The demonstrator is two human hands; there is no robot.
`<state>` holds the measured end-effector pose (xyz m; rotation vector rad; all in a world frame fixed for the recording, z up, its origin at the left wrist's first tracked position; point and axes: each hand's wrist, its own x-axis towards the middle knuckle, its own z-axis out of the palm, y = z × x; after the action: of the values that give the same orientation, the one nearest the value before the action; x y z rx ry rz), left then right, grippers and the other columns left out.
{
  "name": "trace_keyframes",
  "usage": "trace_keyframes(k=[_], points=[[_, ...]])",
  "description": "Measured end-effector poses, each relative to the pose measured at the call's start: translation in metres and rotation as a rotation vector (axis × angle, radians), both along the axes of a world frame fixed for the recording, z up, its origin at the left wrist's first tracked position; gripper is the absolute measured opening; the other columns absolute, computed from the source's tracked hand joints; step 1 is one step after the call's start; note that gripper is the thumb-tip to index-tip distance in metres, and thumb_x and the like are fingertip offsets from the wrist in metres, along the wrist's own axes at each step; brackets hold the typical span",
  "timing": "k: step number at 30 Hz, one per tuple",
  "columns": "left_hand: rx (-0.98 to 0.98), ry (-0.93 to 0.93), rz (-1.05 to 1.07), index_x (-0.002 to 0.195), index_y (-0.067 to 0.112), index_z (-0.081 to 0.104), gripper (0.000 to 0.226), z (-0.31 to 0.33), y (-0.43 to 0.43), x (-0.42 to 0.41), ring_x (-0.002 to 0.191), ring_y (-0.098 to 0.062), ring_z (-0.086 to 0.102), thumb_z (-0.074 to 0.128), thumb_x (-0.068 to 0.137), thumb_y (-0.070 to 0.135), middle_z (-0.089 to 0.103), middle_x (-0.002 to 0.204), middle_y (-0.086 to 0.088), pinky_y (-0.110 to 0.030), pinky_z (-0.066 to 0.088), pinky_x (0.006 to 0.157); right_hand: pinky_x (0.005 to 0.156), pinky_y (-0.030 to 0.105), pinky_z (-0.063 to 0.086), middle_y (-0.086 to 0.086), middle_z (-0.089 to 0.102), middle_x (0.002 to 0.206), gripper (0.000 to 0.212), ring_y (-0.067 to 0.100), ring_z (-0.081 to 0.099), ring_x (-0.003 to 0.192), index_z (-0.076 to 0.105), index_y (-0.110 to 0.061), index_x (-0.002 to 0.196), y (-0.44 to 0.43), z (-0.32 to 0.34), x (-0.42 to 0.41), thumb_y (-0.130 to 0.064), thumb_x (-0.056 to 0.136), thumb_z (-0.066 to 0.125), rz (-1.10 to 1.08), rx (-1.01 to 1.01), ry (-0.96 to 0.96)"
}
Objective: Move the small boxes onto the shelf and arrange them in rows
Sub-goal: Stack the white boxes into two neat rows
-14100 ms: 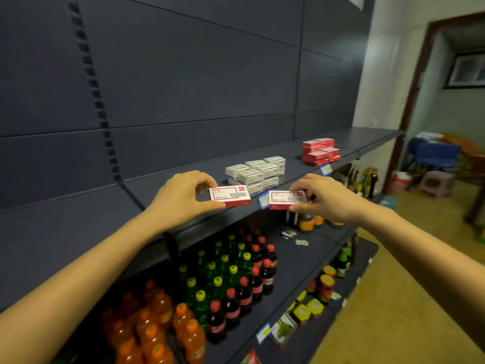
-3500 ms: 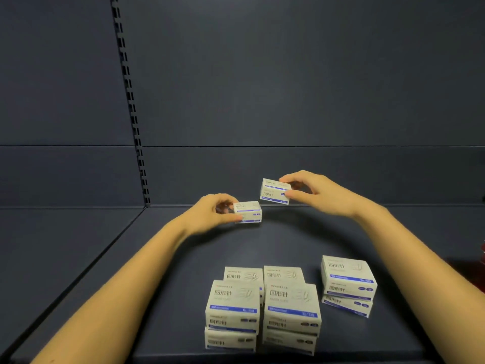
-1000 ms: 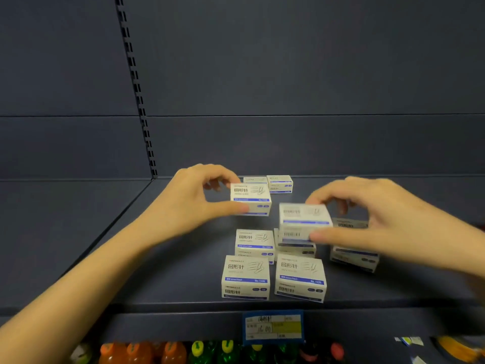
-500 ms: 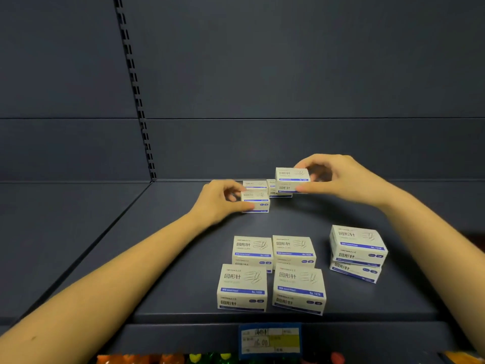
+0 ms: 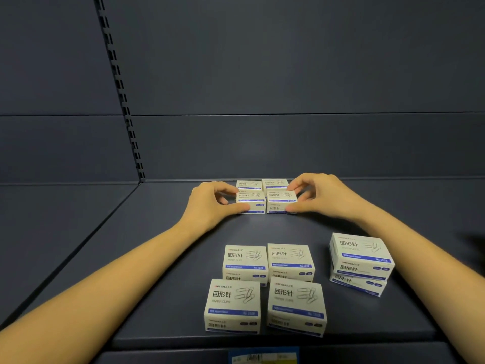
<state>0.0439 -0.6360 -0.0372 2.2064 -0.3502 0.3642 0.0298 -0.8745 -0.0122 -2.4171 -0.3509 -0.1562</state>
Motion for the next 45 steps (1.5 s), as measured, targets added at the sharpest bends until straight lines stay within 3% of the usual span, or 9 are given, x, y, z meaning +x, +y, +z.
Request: trace_keyframes(k=[4,8,14,20,23,29,35,39,45], points=[[0.010,-0.013,0.004,0.098,0.020,0.070,0.037,-0.001,-0.001,0.002,0.062,-0.006,0.053,0.081,0.065,0.033,0.067,0.085,0.008,-0.004,0.042,0.057,0.073,0.018,0.051,-0.006,0.065,0.099,0.036,0.004,0.068,0.074,0.060,-0.021,0.099,0.004,0.000,-0.001,-0.024,0.069,0.080,-0.024,0.010,-0.025],[0.021,-0.009,-0.005,0.101,0.017,0.069,0.041,-0.001,-0.001,0.003,0.064,-0.009,0.054,0.080,0.066,0.033,0.068,0.096,0.004,-0.015,0.046,0.065,0.073,0.019,0.051,-0.004,0.063,0.102,0.033,0.005,0.068,0.075,0.059,-0.024,0.096,0.004,-0.001,-0.002,-0.024,0.070,0.080,-0.024,0.002,-0.039],[0.009,-0.053,-0.030,0.106,0.023,0.062,0.043,0.010,0.001,-0.012,0.079,-0.006,0.053,0.078,0.068,0.034,0.058,0.106,0.008,-0.010,0.042,0.067,0.084,0.025,0.051,-0.009,0.059,0.102,0.040,0.010,0.063,0.088,0.063,-0.022,0.107,-0.002,0.008,-0.010,-0.031,0.071,0.077,-0.009,-0.029,-0.103],[-0.151,0.103,-0.396,0.090,0.022,0.071,0.020,0.044,0.017,-0.065,0.074,-0.011,0.057,0.076,0.071,0.025,0.071,0.087,-0.003,-0.023,0.048,0.077,0.083,0.012,0.048,-0.012,0.071,0.089,0.016,0.003,0.065,0.087,0.069,-0.030,0.093,-0.012,0.036,-0.047,-0.031,0.077,0.069,0.120,0.123,-0.142],[0.003,0.133,-0.505,0.092,0.023,0.071,0.031,0.047,0.027,-0.089,0.078,-0.011,0.064,0.075,0.064,0.037,0.072,0.090,0.000,-0.015,0.049,0.080,0.085,0.015,0.049,-0.015,0.071,0.094,0.029,0.001,0.065,0.090,0.070,-0.031,0.092,-0.007,0.048,-0.071,-0.047,0.068,0.065,0.221,0.038,-0.128],[0.245,0.175,-0.487,0.095,0.030,0.069,0.041,0.041,0.035,-0.100,0.093,-0.005,0.062,0.071,0.059,0.051,0.069,0.095,0.016,-0.027,0.049,0.086,0.085,0.016,0.045,-0.022,0.068,0.094,0.034,-0.007,0.060,0.093,0.070,-0.033,0.097,0.007,0.055,-0.097,-0.054,0.071,0.061,0.326,-0.318,-0.079],[0.244,0.280,-0.496,0.096,0.028,0.069,0.034,0.040,0.040,-0.095,0.085,-0.011,0.066,0.078,0.064,0.036,0.072,0.094,0.009,-0.024,0.054,0.080,0.088,0.021,0.047,-0.024,0.065,0.097,0.034,-0.009,0.057,0.093,0.066,-0.036,0.101,0.015,0.053,-0.101,-0.056,0.074,0.064,0.324,-0.543,0.010],[0.183,0.409,-0.542,0.098,0.017,0.067,0.034,0.042,0.040,-0.092,0.082,-0.017,0.071,0.079,0.067,0.020,0.074,0.091,0.001,-0.019,0.055,0.072,0.077,0.016,0.046,-0.023,0.065,0.096,0.035,-0.007,0.057,0.089,0.064,-0.039,0.098,0.022,0.055,-0.101,-0.061,0.072,0.063,0.325,-0.636,0.089],[0.131,0.386,-0.510,0.097,0.011,0.068,0.031,0.040,0.041,-0.089,0.084,-0.019,0.071,0.079,0.068,0.012,0.075,0.091,-0.006,-0.020,0.056,0.074,0.066,0.015,0.042,-0.023,0.066,0.087,0.031,-0.004,0.059,0.087,0.062,-0.039,0.088,0.031,0.057,-0.097,-0.062,0.067,0.068,0.323,-0.739,0.134]])
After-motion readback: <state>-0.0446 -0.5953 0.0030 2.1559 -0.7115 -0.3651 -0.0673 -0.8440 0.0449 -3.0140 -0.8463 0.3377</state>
